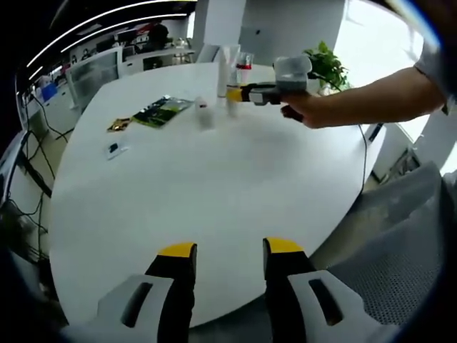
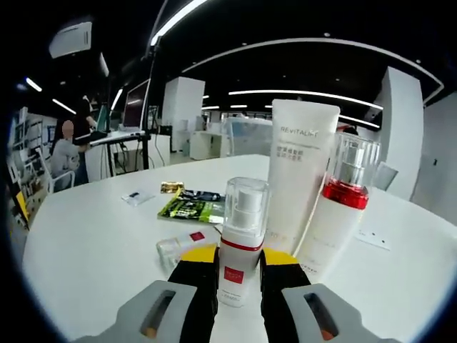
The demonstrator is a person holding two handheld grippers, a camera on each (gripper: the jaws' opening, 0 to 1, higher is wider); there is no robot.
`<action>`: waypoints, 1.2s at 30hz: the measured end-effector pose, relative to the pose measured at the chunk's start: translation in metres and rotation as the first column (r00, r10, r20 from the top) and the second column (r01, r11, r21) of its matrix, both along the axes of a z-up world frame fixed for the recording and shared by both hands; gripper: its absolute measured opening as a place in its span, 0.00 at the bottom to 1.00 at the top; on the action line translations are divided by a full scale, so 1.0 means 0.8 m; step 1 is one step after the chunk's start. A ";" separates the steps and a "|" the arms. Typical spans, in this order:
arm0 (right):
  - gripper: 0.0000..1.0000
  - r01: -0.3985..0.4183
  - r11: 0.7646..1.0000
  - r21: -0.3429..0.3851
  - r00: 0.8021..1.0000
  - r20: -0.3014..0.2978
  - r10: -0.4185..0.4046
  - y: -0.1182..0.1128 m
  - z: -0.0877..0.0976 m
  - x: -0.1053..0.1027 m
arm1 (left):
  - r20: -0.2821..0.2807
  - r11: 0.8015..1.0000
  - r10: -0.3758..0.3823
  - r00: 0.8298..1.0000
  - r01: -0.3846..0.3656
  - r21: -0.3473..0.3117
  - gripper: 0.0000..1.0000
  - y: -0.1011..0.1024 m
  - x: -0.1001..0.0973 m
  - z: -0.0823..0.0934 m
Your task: Arrange the skincare products in the storage area until every visible bottle or jar stands upright without overlapping.
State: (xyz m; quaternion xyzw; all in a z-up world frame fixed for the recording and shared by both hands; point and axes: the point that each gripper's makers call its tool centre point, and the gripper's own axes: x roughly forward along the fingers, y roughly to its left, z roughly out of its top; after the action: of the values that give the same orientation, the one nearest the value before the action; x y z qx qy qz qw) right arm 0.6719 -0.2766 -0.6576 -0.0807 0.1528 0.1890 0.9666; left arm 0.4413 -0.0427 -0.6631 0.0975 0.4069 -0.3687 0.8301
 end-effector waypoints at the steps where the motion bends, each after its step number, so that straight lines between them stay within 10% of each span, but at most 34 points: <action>1: 0.15 0.002 1.000 0.002 1.000 0.001 -0.002 -0.001 0.000 0.000 | -0.001 1.000 -0.001 1.000 0.001 0.001 0.35 0.000 0.000 0.000; 21: 0.15 0.074 0.997 -0.008 0.997 0.009 -0.074 -0.006 -0.004 0.001 | -0.004 1.000 -0.005 1.000 0.005 0.000 0.35 -0.001 -0.001 -0.001; 36: 0.14 0.338 0.941 0.012 0.940 -0.062 -0.336 -0.021 -0.008 0.015 | -0.011 1.000 -0.011 1.000 0.011 -0.001 0.34 -0.002 -0.003 -0.003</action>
State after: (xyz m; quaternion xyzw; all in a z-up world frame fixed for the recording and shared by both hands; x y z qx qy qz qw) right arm 0.6838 -0.2934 -0.6641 -0.0370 0.1906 0.0248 0.9807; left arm 0.4390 -0.0444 -0.6654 0.0976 0.4108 -0.3739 0.8258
